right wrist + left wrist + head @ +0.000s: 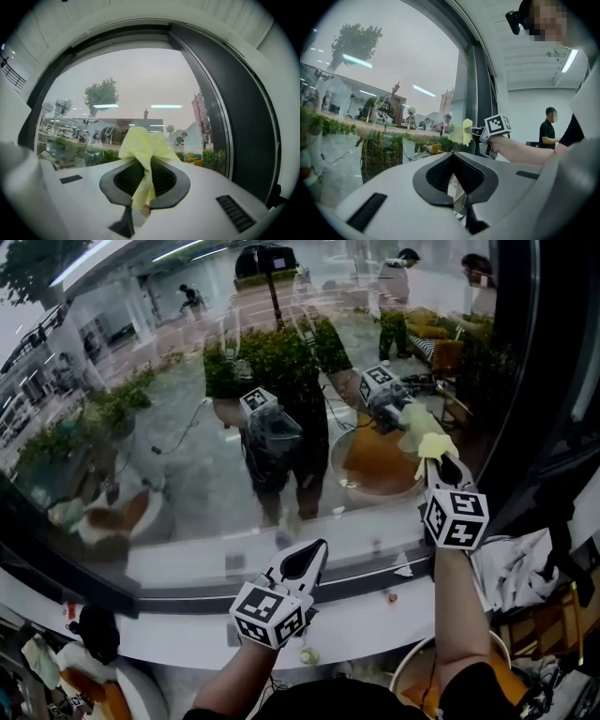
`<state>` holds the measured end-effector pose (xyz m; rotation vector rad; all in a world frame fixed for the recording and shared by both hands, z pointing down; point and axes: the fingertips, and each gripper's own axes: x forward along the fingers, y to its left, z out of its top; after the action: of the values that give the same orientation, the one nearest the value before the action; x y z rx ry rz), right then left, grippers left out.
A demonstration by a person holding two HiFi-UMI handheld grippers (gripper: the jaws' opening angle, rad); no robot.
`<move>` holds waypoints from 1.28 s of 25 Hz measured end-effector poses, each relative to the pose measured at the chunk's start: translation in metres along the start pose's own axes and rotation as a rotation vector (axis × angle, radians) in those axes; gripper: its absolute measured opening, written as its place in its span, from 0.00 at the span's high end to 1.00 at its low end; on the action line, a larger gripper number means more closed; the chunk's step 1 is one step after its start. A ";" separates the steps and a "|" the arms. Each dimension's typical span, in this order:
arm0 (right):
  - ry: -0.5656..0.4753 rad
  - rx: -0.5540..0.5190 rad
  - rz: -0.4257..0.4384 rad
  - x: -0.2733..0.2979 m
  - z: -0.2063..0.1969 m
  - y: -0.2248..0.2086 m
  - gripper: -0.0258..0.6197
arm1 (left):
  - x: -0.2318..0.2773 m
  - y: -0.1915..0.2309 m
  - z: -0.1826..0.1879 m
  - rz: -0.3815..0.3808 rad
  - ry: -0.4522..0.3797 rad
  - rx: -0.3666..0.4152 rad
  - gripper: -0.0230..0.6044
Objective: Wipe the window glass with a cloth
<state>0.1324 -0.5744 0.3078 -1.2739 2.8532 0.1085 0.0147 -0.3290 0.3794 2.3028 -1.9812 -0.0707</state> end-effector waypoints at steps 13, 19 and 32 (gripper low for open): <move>0.061 0.018 0.149 -0.077 -0.040 0.141 0.88 | -0.113 0.037 -0.017 0.110 -0.007 -0.053 0.95; 0.092 0.068 0.232 -0.119 -0.058 0.196 0.88 | -0.168 0.046 -0.033 0.183 0.000 -0.081 0.95; 0.177 0.143 0.341 -0.247 -0.095 0.339 0.88 | -0.319 0.039 -0.082 0.246 0.048 -0.149 0.95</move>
<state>0.0468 -0.1714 0.4325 -0.8019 3.1332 -0.2124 -0.0635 -0.0160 0.4547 1.9389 -2.1388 -0.1370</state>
